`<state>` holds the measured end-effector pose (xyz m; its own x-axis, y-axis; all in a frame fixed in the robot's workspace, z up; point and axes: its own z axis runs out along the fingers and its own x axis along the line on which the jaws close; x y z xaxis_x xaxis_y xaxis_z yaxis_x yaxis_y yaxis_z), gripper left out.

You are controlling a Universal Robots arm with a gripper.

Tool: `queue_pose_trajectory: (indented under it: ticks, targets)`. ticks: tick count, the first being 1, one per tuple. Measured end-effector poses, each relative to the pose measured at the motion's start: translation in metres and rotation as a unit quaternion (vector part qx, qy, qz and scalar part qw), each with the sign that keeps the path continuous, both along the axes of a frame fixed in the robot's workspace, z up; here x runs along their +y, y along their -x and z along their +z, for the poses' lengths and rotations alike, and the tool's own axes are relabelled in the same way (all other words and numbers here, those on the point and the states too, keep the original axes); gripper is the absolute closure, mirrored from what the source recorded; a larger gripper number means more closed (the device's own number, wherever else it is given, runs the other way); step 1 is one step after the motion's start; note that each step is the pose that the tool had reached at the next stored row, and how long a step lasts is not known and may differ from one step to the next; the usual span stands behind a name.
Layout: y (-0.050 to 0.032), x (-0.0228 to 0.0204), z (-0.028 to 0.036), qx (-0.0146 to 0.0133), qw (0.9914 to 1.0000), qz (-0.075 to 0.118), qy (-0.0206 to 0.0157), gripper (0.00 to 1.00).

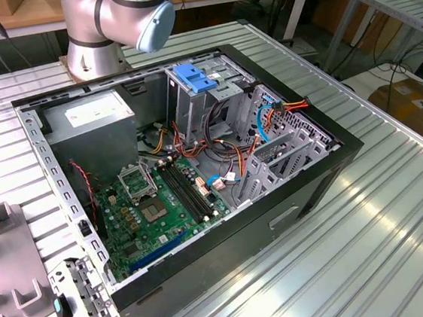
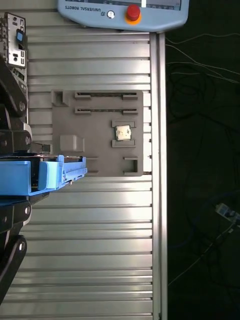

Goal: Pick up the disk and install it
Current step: 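Pick up the disk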

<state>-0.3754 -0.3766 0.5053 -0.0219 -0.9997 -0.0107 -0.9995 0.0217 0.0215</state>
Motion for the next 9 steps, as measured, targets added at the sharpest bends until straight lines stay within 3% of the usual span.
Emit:
queue_pose_trajectory:
  ticks: [9]
  targets:
    - [-0.0173,-0.0011,0.0000,0.0015,1.00000,0.000,0.0000,0.63]
